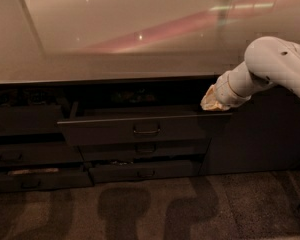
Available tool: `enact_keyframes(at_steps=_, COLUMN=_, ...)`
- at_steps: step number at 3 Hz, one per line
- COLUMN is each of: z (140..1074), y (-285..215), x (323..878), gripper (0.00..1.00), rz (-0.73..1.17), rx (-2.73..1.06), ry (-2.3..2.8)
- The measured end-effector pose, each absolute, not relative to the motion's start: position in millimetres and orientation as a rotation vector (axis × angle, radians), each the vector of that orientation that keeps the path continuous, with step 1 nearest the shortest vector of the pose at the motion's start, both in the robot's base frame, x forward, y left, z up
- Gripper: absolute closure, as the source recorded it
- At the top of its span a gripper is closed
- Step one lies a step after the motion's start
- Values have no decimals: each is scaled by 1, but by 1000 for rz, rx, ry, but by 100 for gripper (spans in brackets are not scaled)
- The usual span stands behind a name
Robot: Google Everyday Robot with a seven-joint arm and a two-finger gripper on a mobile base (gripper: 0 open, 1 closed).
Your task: Open top drawer
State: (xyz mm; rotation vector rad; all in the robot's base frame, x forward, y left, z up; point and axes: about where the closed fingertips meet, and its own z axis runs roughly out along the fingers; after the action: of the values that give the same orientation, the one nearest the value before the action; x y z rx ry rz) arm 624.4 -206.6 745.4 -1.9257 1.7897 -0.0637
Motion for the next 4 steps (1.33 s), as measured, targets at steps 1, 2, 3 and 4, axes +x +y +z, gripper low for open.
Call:
enact_keyframes(at_steps=1, z=724, y=-218, x=648, gripper=100, rz=-42, rx=-1942, ry=1874)
enact_keyframes(at_steps=2, z=724, y=-218, x=648, gripper=100, rz=-42, rx=-1942, ry=1874)
enact_keyframes(at_steps=3, z=704, y=-197, x=653, gripper=100, rz=21, rx=-1958, ry=1890)
enact_keyframes(at_steps=4, z=704, y=-197, x=653, gripper=100, rz=21, rx=-1958, ry=1890)
